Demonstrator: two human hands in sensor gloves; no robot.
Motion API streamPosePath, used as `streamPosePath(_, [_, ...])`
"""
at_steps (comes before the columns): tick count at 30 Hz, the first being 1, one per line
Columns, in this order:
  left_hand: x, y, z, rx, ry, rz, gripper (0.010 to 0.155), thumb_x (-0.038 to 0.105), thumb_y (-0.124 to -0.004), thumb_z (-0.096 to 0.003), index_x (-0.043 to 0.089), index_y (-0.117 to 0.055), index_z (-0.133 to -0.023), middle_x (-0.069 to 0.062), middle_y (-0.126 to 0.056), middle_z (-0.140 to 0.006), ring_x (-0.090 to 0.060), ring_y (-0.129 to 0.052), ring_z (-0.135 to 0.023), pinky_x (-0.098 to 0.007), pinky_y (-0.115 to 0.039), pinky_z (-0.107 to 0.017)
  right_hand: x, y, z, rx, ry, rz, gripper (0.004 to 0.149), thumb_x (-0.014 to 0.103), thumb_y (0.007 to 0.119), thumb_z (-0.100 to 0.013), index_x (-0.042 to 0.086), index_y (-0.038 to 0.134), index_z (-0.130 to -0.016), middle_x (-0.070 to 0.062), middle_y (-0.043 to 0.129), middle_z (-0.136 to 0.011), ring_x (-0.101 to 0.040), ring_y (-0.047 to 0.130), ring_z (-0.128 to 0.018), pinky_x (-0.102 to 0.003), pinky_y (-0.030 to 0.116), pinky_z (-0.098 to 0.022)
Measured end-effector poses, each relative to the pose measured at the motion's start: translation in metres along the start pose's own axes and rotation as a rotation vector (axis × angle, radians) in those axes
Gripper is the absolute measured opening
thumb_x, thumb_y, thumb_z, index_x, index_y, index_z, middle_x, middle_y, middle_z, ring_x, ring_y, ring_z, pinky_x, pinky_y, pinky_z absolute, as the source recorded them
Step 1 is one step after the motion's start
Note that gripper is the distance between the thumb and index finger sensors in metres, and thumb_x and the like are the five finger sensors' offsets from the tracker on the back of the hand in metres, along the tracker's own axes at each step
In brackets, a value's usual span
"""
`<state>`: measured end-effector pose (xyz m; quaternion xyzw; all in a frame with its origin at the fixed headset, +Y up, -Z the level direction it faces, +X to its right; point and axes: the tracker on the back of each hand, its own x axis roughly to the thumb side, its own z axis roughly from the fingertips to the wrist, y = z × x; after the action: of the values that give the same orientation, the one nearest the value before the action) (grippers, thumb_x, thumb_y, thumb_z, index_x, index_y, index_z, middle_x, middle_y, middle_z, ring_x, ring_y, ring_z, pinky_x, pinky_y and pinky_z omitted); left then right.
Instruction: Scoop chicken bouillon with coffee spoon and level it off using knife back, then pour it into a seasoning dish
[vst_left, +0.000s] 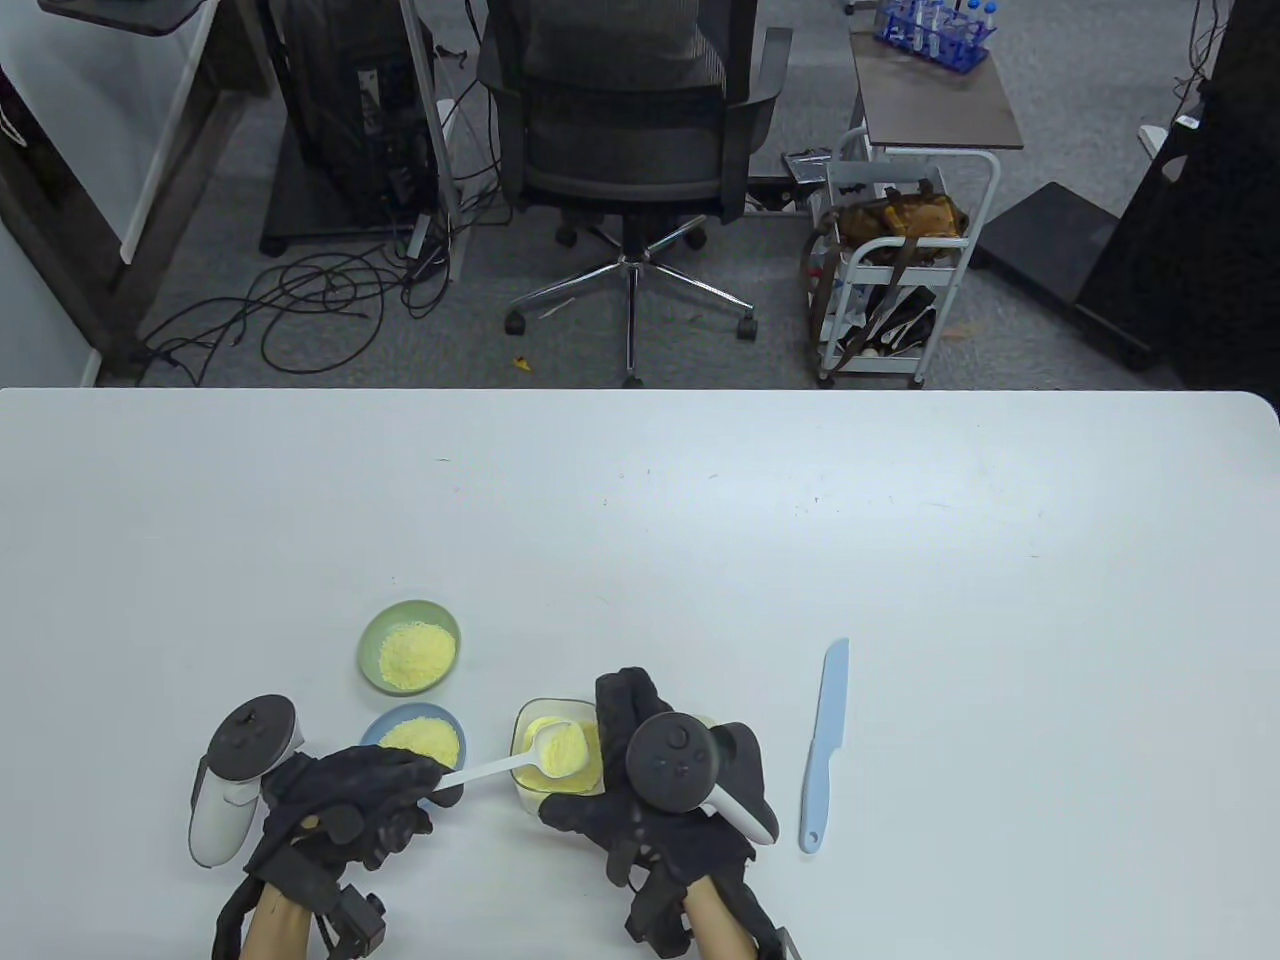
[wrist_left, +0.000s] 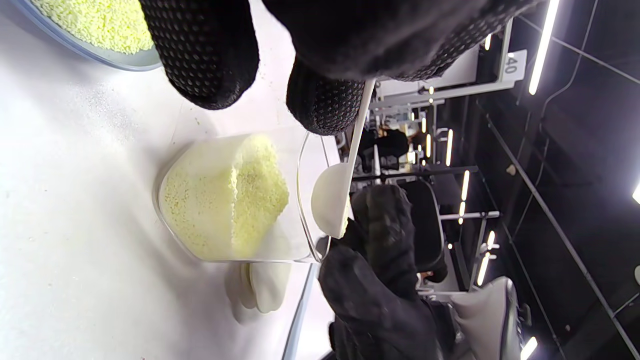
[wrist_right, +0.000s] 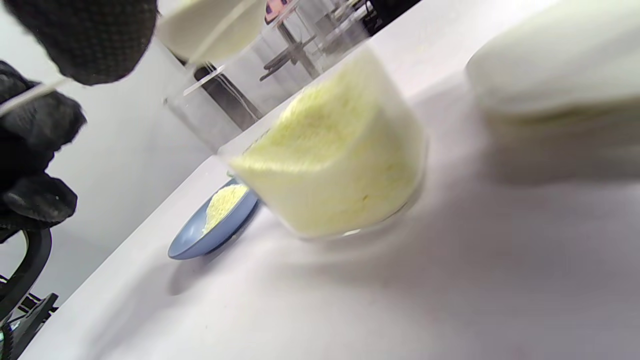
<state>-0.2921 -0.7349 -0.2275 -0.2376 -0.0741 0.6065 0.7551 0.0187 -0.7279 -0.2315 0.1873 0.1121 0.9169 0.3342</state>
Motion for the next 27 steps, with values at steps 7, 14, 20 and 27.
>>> streamPosePath(7, [0.000,0.004,0.002,0.018,-0.013,0.017,0.044,0.036,-0.081,-0.0448,-0.004,-0.093,-0.061,0.004,-0.094,-0.011,0.005,-0.082,0.009,-0.032,-0.083,-0.039,-0.037,-0.051,0.038,-0.152,0.142,0.041,0.099,0.045,0.084,-0.044,0.012,0.009,-0.100,-0.022,0.002,-0.106,-0.051,0.026,-0.098,-0.069,0.025,-0.072])
streamPosePath(14, [-0.001,0.005,0.003,0.022,-0.016,0.020,0.045,0.036,-0.081,-0.0448,-0.004,-0.093,-0.061,0.004,-0.094,-0.011,0.005,-0.082,0.009,-0.032,-0.083,-0.039,-0.080,-0.083,0.075,-0.393,0.405,0.042,0.087,0.036,0.084,-0.045,0.007,0.024,-0.101,-0.026,0.025,-0.105,-0.048,0.045,-0.091,-0.066,0.037,-0.069])
streamPosePath(20, [0.000,0.005,0.005,0.025,-0.018,0.029,0.045,0.036,-0.081,-0.0448,-0.004,-0.093,-0.061,0.004,-0.094,-0.011,0.005,-0.082,0.009,-0.032,-0.083,-0.039,-0.112,-0.075,0.082,-0.378,0.711,0.273,0.068,0.040,0.085,-0.042,0.001,0.060,-0.092,-0.026,0.077,-0.079,-0.031,0.089,-0.049,-0.052,0.073,-0.041])
streamPosePath(27, [-0.002,0.005,0.006,0.022,-0.011,0.038,0.044,0.036,-0.081,-0.0448,-0.004,-0.093,-0.062,0.004,-0.094,-0.011,0.005,-0.082,0.009,-0.032,-0.083,-0.039,-0.130,-0.053,0.069,-0.183,0.846,0.422,0.063,0.047,0.080,-0.043,0.002,0.068,-0.085,-0.020,0.084,-0.066,-0.023,0.090,-0.036,-0.046,0.077,-0.033])
